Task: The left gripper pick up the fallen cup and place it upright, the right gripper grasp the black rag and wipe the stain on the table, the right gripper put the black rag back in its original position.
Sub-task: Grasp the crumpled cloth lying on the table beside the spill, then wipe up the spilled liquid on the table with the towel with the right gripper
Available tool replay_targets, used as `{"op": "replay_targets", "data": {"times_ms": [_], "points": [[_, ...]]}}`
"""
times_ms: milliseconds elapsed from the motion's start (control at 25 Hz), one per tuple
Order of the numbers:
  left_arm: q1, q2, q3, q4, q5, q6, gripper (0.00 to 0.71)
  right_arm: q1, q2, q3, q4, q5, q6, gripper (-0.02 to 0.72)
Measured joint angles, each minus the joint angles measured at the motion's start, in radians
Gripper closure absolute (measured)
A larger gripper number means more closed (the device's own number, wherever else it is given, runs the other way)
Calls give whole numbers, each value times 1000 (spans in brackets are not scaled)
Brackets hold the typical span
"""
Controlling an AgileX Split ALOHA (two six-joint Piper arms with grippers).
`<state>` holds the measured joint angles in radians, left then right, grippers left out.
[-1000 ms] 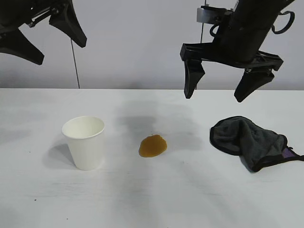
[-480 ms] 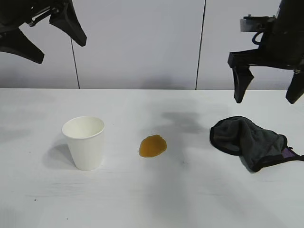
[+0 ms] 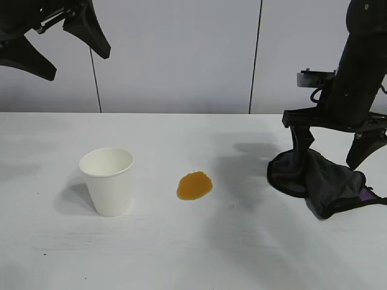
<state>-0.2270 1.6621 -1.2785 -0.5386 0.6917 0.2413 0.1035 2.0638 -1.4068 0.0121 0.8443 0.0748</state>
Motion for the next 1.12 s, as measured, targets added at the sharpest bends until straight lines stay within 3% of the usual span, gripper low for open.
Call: {"op": "replay_targets", "data": {"times_ms": [80, 240, 440, 720, 1120], "points": [[0, 0, 0, 0, 0, 0, 35, 0, 13, 0, 0, -5, 10, 189], [0, 0, 0, 0, -4, 0, 35, 0, 21, 0, -3, -12, 33, 496], [0, 0, 0, 0, -7, 0, 35, 2, 58, -3, -1, -15, 33, 657], [0, 0, 0, 0, -7, 0, 35, 140, 61, -10, -12, -68, 36, 688], [0, 0, 0, 0, -6, 0, 35, 319, 69, -116, 40, -89, 82, 692]]}}
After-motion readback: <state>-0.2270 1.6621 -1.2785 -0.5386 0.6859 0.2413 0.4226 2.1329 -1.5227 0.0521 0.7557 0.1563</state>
